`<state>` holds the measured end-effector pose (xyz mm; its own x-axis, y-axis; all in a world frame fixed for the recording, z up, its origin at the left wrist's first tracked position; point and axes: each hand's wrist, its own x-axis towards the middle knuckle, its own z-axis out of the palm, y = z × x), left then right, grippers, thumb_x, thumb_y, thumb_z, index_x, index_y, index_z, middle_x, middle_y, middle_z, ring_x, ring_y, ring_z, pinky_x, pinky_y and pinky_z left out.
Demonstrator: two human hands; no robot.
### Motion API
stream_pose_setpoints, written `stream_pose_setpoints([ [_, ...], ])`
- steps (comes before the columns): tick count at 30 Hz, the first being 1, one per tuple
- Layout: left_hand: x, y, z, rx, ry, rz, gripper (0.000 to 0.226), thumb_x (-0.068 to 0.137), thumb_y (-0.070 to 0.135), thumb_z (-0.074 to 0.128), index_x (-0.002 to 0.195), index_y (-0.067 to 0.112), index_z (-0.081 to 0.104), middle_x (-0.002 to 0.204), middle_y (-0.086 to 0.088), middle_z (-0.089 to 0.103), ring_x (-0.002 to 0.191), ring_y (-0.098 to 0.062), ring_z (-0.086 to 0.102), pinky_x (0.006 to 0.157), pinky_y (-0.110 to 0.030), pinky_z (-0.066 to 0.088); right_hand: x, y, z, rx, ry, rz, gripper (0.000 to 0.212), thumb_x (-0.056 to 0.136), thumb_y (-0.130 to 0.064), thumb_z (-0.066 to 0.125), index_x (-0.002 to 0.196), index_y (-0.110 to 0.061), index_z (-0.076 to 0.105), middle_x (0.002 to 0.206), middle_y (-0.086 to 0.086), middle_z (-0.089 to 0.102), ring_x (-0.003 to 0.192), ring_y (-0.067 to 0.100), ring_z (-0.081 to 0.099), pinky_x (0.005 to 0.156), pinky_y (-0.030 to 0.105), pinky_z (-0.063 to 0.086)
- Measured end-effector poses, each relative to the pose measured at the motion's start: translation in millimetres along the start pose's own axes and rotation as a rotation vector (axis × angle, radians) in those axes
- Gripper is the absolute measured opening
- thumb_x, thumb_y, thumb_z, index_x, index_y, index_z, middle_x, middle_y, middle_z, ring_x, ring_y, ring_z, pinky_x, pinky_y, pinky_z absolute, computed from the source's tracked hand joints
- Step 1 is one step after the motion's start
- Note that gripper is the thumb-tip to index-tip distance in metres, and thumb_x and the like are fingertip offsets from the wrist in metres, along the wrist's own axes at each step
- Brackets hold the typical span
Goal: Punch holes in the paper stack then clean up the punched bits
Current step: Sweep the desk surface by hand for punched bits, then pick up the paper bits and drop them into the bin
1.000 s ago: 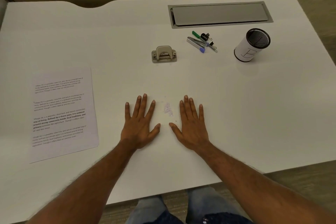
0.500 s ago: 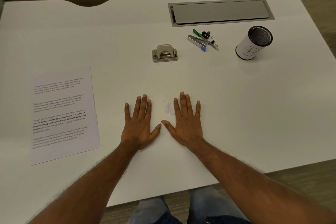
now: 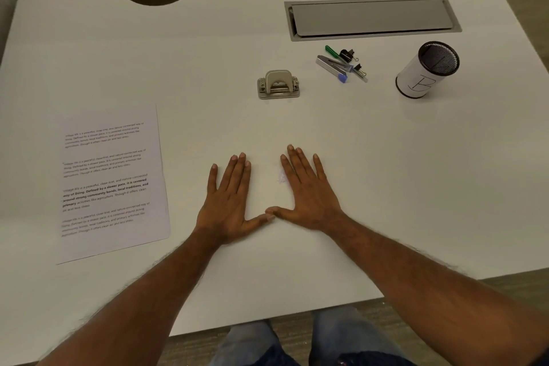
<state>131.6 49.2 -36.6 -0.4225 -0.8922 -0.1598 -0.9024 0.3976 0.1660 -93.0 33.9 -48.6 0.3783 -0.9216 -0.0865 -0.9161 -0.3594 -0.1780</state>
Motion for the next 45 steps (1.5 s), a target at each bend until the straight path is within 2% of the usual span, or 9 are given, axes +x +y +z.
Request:
stream_pose_setpoints([
  [7, 11, -8, -7, 0.024, -0.014, -0.035, 0.116, 0.080, 0.089, 0.019, 0.156, 0.003, 0.001, 0.165, -0.015, -0.005, 0.153, -0.027, -0.006, 0.120, -0.059, 0.001, 39, 6, -7, -0.020, 0.010, 0.144, 0.106, 0.081, -0.084, 0.019, 0.154, -0.008, 0.004, 0.163, 0.011, -0.004, 0.151, 0.022, -0.006, 0.123, 0.048, 0.001],
  [15, 25, -15, -11, 0.017, 0.008, -0.058, 0.116, 0.078, 0.091, 0.014, 0.156, 0.005, -0.001, 0.165, -0.012, -0.006, 0.153, -0.025, -0.008, 0.121, -0.057, -0.002, 56, 17, -12, 0.056, 0.034, 0.125, 0.090, 0.088, -0.075, 0.018, 0.154, -0.015, 0.007, 0.164, 0.008, -0.004, 0.151, 0.020, -0.006, 0.123, 0.047, 0.000],
  [21, 36, -20, -10, 0.001, 0.014, -0.035, 0.126, 0.071, 0.097, 0.020, 0.156, 0.007, -0.001, 0.165, -0.011, -0.006, 0.153, -0.024, -0.008, 0.121, -0.056, -0.001, 100, 47, -29, 0.031, 0.091, 0.213, 0.079, 0.094, -0.065, 0.026, 0.154, -0.014, 0.013, 0.164, 0.010, 0.002, 0.151, 0.024, -0.001, 0.123, 0.046, -0.001],
  [27, 39, -12, -3, 0.009, -0.019, -0.003, 0.122, 0.069, 0.098, 0.020, 0.158, 0.019, -0.004, 0.164, -0.011, -0.015, 0.152, -0.025, -0.015, 0.120, -0.057, -0.004, 100, 42, -21, -0.001, -0.007, 0.133, 0.094, 0.085, -0.078, 0.023, 0.154, -0.016, 0.009, 0.164, 0.009, 0.000, 0.151, 0.023, -0.004, 0.122, 0.049, -0.002],
  [36, 41, -6, -7, 0.045, -0.051, 0.043, 0.124, 0.067, 0.100, 0.020, 0.157, 0.019, -0.008, 0.163, -0.012, -0.020, 0.150, -0.028, -0.021, 0.118, -0.061, -0.003, 62, 32, -16, 0.051, -0.010, 0.026, 0.111, 0.073, -0.089, 0.030, 0.155, -0.017, 0.006, 0.164, 0.006, -0.004, 0.151, 0.019, -0.007, 0.122, 0.050, 0.000],
  [39, 39, 1, -7, 0.027, -0.041, 0.078, 0.122, 0.069, 0.099, 0.021, 0.158, 0.017, -0.002, 0.165, -0.009, -0.015, 0.151, -0.025, -0.017, 0.119, -0.061, -0.002, 50, 30, -19, 0.152, 0.029, 0.058, 0.108, 0.074, -0.085, 0.036, 0.153, -0.015, 0.017, 0.164, 0.005, 0.006, 0.151, 0.018, -0.001, 0.123, 0.047, 0.000],
  [42, 36, 8, -7, 0.004, -0.038, 0.070, 0.124, 0.069, 0.098, 0.022, 0.158, 0.014, 0.001, 0.165, -0.007, -0.012, 0.152, -0.023, -0.016, 0.119, -0.061, -0.002, 41, 28, -29, 0.286, 0.211, 0.104, 0.081, 0.078, -0.075, 0.050, 0.132, -0.014, 0.051, 0.142, 0.005, 0.048, 0.137, 0.020, 0.039, 0.116, 0.044, 0.023],
  [43, 36, 10, -7, -0.002, -0.039, 0.061, 0.124, 0.069, 0.098, 0.022, 0.158, 0.014, 0.000, 0.165, -0.007, -0.013, 0.151, -0.022, -0.016, 0.119, -0.061, -0.002, 39, 28, -34, 0.315, 0.267, 0.109, 0.068, 0.079, -0.071, 0.053, 0.118, -0.016, 0.059, 0.124, 0.002, 0.059, 0.121, 0.018, 0.051, 0.107, 0.040, 0.034],
  [45, 34, 12, -8, -0.008, -0.046, 0.050, 0.124, 0.069, 0.098, 0.021, 0.157, 0.013, -0.001, 0.165, -0.007, -0.014, 0.151, -0.022, -0.017, 0.119, -0.060, -0.002, 36, 26, -45, 0.379, 0.263, 0.098, 0.047, 0.082, -0.062, 0.059, 0.092, -0.017, 0.065, 0.089, -0.003, 0.064, 0.086, 0.015, 0.058, 0.084, 0.038, 0.044],
])
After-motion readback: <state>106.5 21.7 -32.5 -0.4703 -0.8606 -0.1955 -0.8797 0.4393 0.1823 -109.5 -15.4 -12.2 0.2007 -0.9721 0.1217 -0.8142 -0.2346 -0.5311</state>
